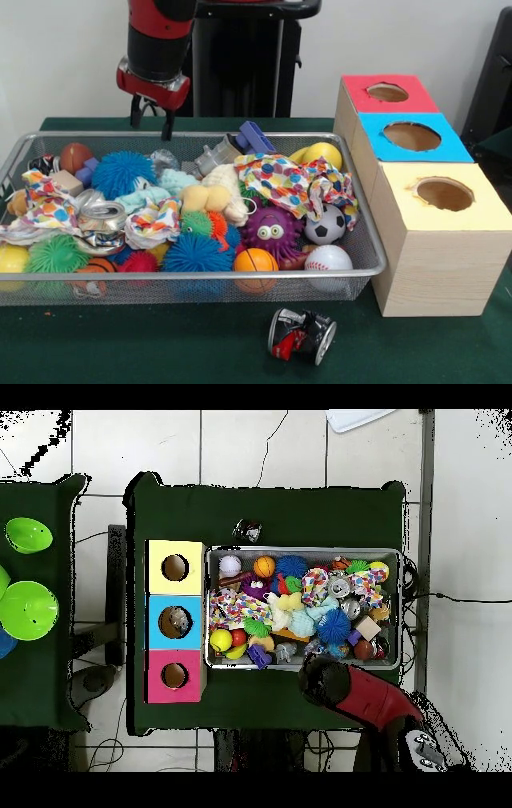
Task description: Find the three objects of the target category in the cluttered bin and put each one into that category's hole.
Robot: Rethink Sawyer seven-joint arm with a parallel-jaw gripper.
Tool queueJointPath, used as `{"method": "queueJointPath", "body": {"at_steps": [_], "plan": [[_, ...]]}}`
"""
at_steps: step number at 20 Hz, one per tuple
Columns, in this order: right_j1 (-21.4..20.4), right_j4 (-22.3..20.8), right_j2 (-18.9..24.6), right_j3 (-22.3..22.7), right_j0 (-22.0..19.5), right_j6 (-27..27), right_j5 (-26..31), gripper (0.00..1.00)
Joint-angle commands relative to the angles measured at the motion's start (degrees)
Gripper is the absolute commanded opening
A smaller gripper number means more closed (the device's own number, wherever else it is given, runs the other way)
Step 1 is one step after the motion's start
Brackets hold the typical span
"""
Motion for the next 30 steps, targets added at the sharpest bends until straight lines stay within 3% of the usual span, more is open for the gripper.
{"method": "queueJointPath", "body": {"at_steps": [1, 16, 30], "plan": [[4.6, 0.0, 7.3, 0.8, -3.5, 8.3, -5.9, 1.00], [7.4, -0.4, 9.3, 1.7, -6.4, 9.9, -11.1, 1.00], [4.7, 1.3, 8.2, 1.3, -2.7, 10.6, -6.5, 1.00]]}}
